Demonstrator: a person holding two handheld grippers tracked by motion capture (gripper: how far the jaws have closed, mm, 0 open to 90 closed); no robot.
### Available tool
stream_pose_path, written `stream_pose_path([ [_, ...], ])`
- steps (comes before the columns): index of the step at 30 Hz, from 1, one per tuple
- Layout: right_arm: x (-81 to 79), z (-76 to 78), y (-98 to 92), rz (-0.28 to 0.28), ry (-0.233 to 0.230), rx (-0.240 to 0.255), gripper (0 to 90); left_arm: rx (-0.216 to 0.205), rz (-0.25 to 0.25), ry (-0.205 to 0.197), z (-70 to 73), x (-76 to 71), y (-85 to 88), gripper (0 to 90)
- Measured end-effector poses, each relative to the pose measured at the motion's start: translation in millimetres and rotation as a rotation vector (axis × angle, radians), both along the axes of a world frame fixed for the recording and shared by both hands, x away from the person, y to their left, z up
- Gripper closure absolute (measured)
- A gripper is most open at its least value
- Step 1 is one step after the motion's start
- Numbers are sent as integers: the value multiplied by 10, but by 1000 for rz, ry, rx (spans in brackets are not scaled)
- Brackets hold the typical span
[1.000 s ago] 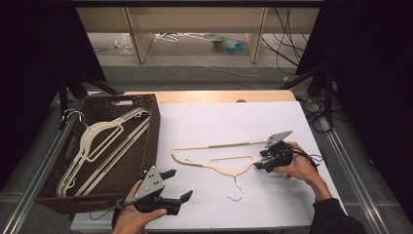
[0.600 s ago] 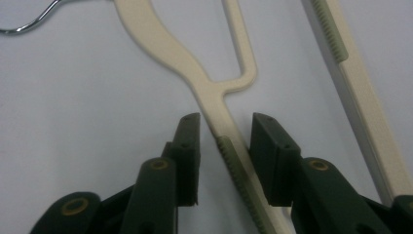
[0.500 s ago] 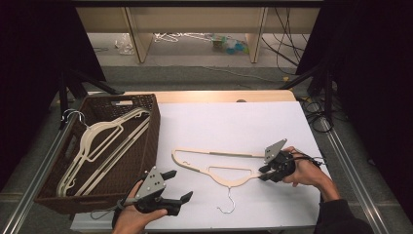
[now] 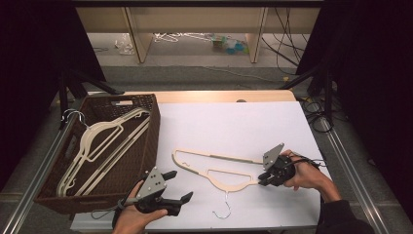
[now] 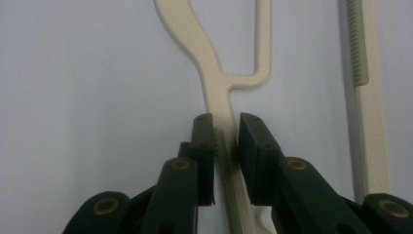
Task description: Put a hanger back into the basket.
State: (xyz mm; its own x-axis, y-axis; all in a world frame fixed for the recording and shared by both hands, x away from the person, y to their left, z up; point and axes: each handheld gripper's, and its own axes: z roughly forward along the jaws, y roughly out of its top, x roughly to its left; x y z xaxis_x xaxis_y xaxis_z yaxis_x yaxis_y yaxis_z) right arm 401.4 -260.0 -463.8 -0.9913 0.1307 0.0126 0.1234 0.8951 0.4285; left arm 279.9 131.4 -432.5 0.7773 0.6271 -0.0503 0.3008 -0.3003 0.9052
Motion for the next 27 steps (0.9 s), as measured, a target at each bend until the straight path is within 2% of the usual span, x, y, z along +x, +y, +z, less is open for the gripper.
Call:
stream_pose_path([
  [2,-6,4,9,6,-9,-10,775,0,0,-1,2,3,1,187],
  [7,-34,7,31,44,3,-15,777,16,-5,-6,-1,8,1,189],
  [10,-37,2,39,57,-2,-19,769,8,-9,8,-16,2,-20,189],
  [18,-28,-15,29,71,-2,-11,768,63,-45,-1,-70,39,-96,191],
  [19,-36,-14,35,66,2,-11,773,59,-39,9,-84,41,-112,192],
  [21,-33,-12,34,61,4,-9,783,70,-43,4,-93,54,-122,197],
  [23,-31,-7,30,71,2,-6,787,94,-46,4,-124,87,-152,201],
  [24,-28,3,33,86,-10,-15,789,120,-48,-4,-129,103,-156,202],
  [27,-24,23,53,97,-9,-26,791,138,-57,-1,-173,150,-203,207],
])
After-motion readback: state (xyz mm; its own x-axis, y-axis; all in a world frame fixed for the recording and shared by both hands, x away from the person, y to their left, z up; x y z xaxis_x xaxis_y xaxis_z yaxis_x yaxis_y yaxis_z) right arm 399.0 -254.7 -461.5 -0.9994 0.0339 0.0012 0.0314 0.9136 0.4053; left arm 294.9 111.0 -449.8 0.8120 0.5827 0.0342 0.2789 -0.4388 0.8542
